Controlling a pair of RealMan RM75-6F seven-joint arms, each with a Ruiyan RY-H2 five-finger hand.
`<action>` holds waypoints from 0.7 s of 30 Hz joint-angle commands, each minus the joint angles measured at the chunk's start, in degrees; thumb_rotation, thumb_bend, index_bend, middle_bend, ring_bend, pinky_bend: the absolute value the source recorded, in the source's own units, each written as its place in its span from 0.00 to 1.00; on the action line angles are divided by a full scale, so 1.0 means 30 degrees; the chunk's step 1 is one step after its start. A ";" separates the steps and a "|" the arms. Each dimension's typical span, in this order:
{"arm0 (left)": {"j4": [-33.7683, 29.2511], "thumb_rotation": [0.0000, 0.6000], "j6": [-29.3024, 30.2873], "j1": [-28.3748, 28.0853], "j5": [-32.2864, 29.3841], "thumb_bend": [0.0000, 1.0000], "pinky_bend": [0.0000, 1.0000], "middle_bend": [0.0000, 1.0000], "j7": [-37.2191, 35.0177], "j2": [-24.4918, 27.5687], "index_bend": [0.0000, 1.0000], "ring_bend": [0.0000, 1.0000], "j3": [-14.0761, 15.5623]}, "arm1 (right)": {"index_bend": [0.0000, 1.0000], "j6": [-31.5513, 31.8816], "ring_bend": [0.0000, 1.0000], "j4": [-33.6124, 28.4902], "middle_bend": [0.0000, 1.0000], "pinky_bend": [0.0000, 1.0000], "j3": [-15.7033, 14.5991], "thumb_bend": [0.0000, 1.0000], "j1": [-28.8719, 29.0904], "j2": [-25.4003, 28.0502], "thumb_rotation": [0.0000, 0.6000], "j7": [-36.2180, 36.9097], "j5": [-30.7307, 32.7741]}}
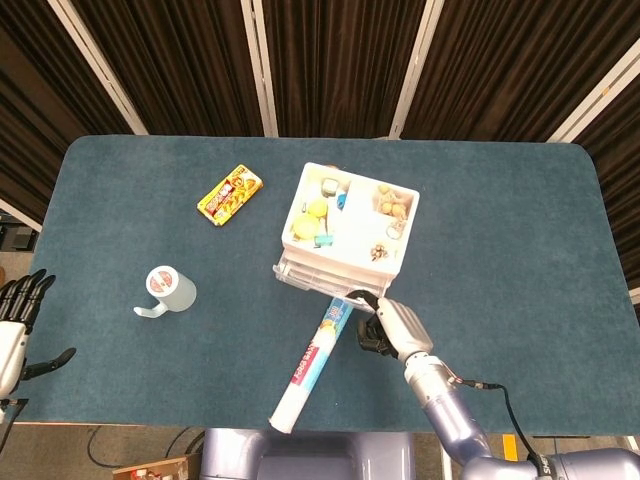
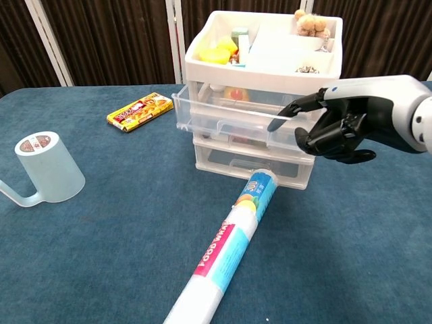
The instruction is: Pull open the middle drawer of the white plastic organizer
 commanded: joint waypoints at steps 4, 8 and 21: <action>0.0017 1.00 0.0007 -0.0010 0.0046 0.00 0.04 0.00 -0.0039 0.0010 0.00 0.00 0.0005 | 0.33 0.0420 0.89 -0.0432 0.94 0.95 -0.0291 0.72 0.0058 -0.0299 1.00 -0.0135 -0.0134; 0.0010 1.00 0.0028 -0.0010 0.0106 0.00 0.04 0.00 -0.0049 0.0018 0.00 0.00 0.0022 | 0.33 0.0706 0.89 -0.0806 0.94 0.95 -0.0482 0.73 -0.0112 -0.0341 1.00 0.0000 -0.0740; -0.0044 1.00 -0.0012 -0.0026 0.0094 0.00 0.04 0.00 0.0153 -0.0027 0.00 0.00 0.0031 | 0.32 0.0410 0.89 -0.1806 0.94 0.95 -0.1993 0.73 -0.0959 0.0217 1.00 0.0424 -0.2558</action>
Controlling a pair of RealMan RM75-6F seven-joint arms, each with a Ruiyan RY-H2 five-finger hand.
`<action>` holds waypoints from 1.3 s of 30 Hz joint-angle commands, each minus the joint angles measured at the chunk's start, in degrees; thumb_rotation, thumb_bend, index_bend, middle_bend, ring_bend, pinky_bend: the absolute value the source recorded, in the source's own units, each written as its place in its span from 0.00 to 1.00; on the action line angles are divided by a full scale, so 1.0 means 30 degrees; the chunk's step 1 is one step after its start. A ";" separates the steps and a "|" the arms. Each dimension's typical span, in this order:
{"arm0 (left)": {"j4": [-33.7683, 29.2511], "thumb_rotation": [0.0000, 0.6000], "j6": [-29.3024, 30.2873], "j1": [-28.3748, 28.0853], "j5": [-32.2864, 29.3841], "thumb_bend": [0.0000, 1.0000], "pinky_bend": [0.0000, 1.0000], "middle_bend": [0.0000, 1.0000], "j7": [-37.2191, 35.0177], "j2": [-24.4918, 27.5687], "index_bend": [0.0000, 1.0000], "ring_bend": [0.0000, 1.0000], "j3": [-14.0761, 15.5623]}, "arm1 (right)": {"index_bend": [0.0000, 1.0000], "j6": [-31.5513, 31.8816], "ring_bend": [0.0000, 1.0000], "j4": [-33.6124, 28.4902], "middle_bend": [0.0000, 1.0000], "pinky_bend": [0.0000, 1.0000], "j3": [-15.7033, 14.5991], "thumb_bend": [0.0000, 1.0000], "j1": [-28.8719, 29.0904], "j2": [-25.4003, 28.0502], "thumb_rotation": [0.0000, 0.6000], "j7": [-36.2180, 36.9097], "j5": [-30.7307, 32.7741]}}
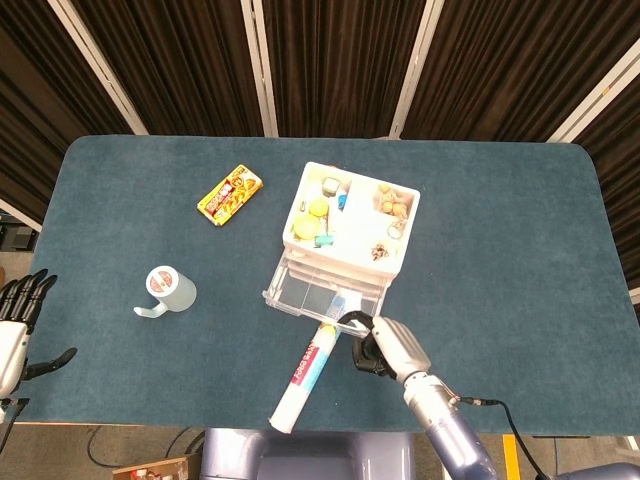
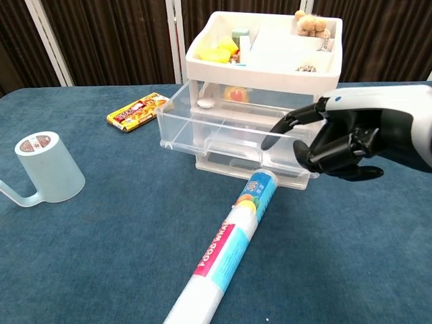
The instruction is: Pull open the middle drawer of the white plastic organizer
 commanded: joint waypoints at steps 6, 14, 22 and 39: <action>0.0021 1.00 0.0008 0.0005 -0.0044 0.00 0.04 0.00 0.0035 -0.0017 0.00 0.00 -0.0022 | 0.00 -0.0382 0.88 0.0041 0.94 0.95 -0.0671 0.64 -0.0147 0.0266 1.00 -0.0190 -0.0557; 0.0030 1.00 0.0000 0.0017 -0.0118 0.00 0.04 0.00 0.0001 0.0002 0.00 0.00 -0.0044 | 0.00 0.0217 0.88 -0.0037 0.94 0.95 -0.0952 0.55 -0.0533 0.0448 1.00 -0.0338 -0.1916; 0.0077 1.00 0.0201 0.0096 0.0052 0.00 0.04 0.00 -0.0053 0.0028 0.00 0.00 -0.0001 | 0.00 0.0917 0.88 -0.0037 0.94 0.95 -0.3011 0.55 -0.2691 0.2698 1.00 0.0795 -0.6826; 0.0203 1.00 0.0969 0.0454 0.0475 0.00 0.04 0.00 0.0948 -0.0255 0.00 0.00 0.0102 | 0.00 0.5251 0.08 0.7004 0.10 0.30 -0.5664 0.33 -0.8114 0.6701 1.00 0.5396 -1.6087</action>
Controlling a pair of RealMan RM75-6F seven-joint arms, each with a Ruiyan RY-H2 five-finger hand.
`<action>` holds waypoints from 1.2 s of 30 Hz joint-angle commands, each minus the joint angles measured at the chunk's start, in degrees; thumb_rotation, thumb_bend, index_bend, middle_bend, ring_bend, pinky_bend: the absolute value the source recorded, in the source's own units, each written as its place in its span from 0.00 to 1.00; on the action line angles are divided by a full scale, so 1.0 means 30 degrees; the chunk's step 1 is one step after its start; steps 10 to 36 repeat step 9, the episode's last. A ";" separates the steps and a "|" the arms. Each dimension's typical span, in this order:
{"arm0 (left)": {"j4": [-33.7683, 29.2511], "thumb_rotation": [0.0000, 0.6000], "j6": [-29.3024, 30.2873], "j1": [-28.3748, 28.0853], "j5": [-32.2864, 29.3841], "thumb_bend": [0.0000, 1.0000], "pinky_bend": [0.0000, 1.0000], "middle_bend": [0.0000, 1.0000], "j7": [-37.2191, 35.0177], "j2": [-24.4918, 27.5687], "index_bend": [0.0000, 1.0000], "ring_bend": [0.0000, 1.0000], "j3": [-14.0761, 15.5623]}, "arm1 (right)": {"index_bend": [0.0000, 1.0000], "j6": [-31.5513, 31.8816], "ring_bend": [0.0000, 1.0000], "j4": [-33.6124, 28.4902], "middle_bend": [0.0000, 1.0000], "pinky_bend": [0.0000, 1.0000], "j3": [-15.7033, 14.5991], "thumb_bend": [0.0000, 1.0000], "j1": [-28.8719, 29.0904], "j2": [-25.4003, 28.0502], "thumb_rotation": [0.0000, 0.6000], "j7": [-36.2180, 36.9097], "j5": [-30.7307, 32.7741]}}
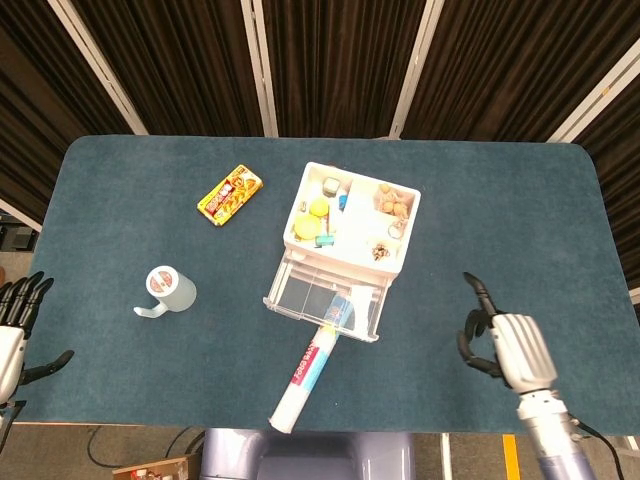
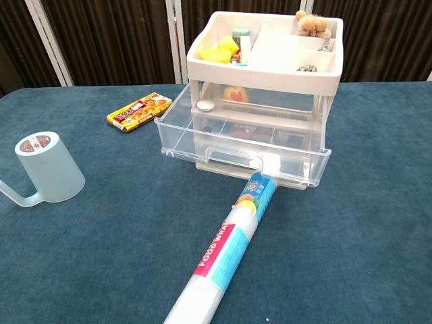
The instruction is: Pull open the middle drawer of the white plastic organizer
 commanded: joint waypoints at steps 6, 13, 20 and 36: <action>0.0449 1.00 0.0266 0.0132 -0.0161 0.00 0.04 0.00 0.0911 -0.0235 0.00 0.00 -0.0158 | 0.00 0.1645 0.00 0.5814 0.00 0.11 -0.0980 0.18 -0.2470 -0.0353 1.00 -0.0049 -0.2304; 0.0587 1.00 0.0195 0.0103 -0.0432 0.00 0.04 0.00 0.1180 -0.0338 0.00 0.00 -0.0307 | 0.00 0.2105 0.00 0.6744 0.00 0.09 -0.0829 0.16 -0.2953 -0.0854 1.00 -0.0597 -0.2495; 0.0587 1.00 0.0195 0.0103 -0.0432 0.00 0.04 0.00 0.1180 -0.0338 0.00 0.00 -0.0307 | 0.00 0.2105 0.00 0.6744 0.00 0.09 -0.0829 0.16 -0.2953 -0.0854 1.00 -0.0597 -0.2495; 0.0587 1.00 0.0195 0.0103 -0.0432 0.00 0.04 0.00 0.1180 -0.0338 0.00 0.00 -0.0307 | 0.00 0.2105 0.00 0.6744 0.00 0.09 -0.0829 0.16 -0.2953 -0.0854 1.00 -0.0597 -0.2495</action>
